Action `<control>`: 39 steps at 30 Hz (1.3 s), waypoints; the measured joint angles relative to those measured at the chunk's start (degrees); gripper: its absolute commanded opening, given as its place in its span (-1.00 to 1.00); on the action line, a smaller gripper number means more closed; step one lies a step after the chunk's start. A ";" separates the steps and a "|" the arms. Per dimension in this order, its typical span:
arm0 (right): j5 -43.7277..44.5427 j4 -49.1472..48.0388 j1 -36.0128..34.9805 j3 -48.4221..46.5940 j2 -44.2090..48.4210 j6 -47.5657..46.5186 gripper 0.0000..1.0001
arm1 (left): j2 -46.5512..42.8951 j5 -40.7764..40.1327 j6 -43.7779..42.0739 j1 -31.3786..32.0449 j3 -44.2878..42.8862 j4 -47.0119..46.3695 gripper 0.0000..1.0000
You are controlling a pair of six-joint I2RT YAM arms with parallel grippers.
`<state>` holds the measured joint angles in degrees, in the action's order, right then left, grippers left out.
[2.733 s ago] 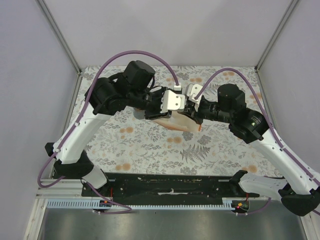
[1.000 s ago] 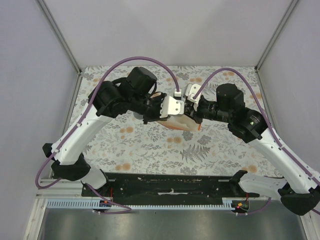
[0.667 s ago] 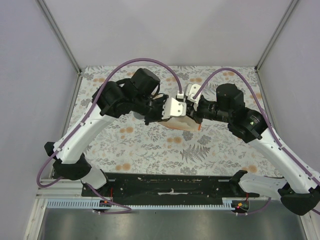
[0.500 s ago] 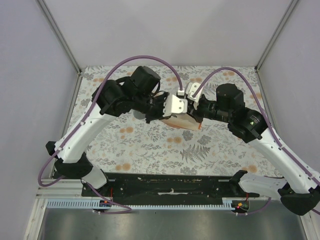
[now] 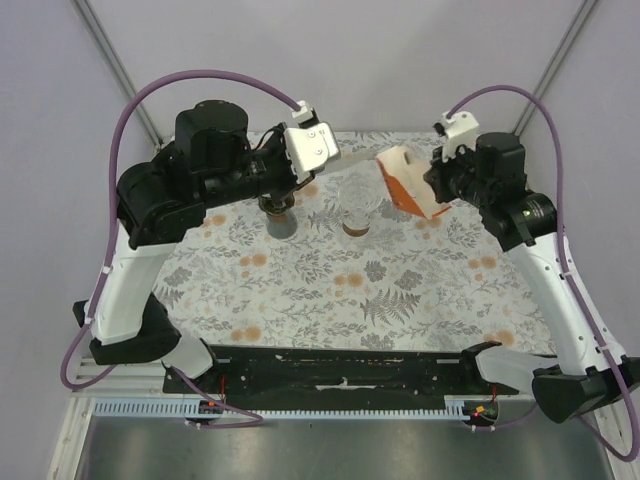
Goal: Place the coffee filter in the dripper
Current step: Pick up the coffee filter from the coffee filter holder, then place the coffee filter holder at the center of the board.
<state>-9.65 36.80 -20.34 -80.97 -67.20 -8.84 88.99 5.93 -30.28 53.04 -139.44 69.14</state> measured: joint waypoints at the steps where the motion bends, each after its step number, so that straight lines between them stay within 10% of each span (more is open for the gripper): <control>1: 1.90 0.52 2.23 -0.22 -0.02 1.49 -1.00 | -0.28 -0.94 0.70 -0.22 0.15 -0.61 -0.96; 10: 7.93 1.90 22.40 -0.76 -9.90 13.99 -1.00 | -2.21 -2.43 5.29 -5.29 3.39 -2.01 -0.96; 21: 8.50 5.73 26.21 -0.04 -32.83 16.81 -0.99 | -2.62 -2.27 6.88 -6.75 7.08 -1.81 -0.96; 29: 10.14 6.03 26.18 -0.07 -33.70 16.61 -0.16 | -2.34 0.31 6.91 -6.80 7.10 -1.62 -0.96; 39: 7.34 8.17 25.51 -1.73 -29.14 14.58 0.14 | -2.34 3.63 6.88 -6.84 7.52 -1.44 -0.96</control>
<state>-2.31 44.97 5.17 -82.70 -96.33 5.74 86.65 9.56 -23.40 46.19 -131.92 67.70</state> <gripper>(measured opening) 0.528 0.026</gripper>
